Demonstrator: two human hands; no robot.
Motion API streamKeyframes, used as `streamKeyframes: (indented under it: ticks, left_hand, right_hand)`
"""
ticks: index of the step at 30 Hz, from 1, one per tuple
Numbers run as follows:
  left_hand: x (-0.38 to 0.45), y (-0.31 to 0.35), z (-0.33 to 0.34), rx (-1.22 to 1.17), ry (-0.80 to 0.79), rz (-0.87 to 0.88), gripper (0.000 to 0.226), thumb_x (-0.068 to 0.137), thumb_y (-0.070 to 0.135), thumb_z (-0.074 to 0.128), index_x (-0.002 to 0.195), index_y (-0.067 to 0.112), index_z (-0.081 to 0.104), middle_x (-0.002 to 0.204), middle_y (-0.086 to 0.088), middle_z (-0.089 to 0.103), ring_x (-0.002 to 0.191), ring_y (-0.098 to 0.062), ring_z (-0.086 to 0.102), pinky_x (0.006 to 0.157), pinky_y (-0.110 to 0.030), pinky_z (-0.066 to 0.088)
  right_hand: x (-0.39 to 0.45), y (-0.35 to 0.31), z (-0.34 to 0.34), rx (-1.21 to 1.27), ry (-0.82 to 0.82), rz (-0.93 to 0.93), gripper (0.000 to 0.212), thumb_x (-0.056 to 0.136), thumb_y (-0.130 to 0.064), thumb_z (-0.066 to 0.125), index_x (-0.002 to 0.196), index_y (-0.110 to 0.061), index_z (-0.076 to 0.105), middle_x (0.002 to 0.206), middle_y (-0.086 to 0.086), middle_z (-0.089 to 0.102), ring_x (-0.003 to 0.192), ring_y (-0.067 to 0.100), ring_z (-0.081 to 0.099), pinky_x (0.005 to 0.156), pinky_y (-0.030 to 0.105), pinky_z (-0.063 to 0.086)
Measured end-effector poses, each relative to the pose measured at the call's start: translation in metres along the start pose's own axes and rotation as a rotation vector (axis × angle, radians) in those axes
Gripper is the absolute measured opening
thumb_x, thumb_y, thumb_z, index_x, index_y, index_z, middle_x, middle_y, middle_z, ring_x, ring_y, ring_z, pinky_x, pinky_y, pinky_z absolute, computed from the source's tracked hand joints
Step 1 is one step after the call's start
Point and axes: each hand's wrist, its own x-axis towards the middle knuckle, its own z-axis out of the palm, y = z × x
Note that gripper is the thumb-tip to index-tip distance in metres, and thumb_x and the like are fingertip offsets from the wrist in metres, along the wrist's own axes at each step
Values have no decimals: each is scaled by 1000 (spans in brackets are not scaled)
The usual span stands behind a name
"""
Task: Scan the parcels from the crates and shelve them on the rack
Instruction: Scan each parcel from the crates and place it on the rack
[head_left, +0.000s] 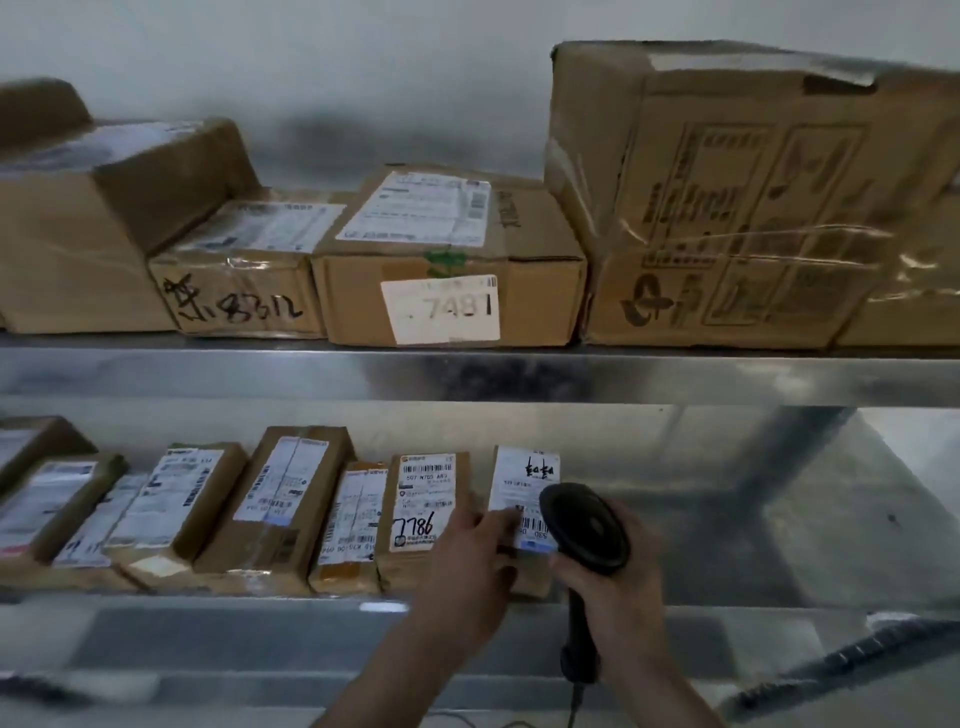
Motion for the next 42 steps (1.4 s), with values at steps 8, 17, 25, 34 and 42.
streamKeyframes:
  ticks: [8, 17, 25, 34, 42]
  left_hand:
    - [3, -1, 22, 143, 86, -71, 41, 101, 17, 53, 140, 29, 57, 134, -2, 52, 120, -19, 54, 93, -22, 41]
    - [12, 2, 37, 308, 104, -164, 31, 102, 12, 45, 131, 19, 54, 126, -7, 55, 112, -23, 55, 88, -31, 48]
    - [14, 0, 37, 376, 132, -177, 32, 96, 4, 53, 125, 17, 57, 122, -6, 55, 110, -23, 54, 85, -30, 49]
    - [15, -7, 34, 401, 146, -158, 33, 99, 13, 53, 132, 21, 54, 130, -2, 54, 118, -20, 47, 88, -29, 48]
    - [3, -16, 25, 340, 188, -187, 34, 81, 8, 71, 111, 24, 68, 109, 4, 63, 96, -15, 56, 68, -24, 50]
  right_hand:
    - [15, 18, -5, -40, -129, 57, 78, 52, -19, 86, 126, -30, 64, 108, -3, 75, 99, 25, 72, 86, 59, 59]
    - [19, 30, -1, -2, -156, 153, 82, 52, -19, 88, 128, -39, 61, 115, -7, 74, 108, 21, 70, 91, 59, 57]
    - [25, 29, 5, -37, -184, 148, 79, 46, -28, 86, 118, -50, 62, 107, -1, 75, 101, 39, 70, 88, 62, 58]
    - [31, 21, 7, -20, -211, 111, 81, 44, -27, 85, 121, -38, 64, 104, 0, 75, 96, 40, 70, 86, 66, 56]
    - [25, 13, -7, -37, -228, 86, 76, 48, -26, 84, 119, -41, 64, 105, -10, 74, 99, 25, 71, 87, 62, 58]
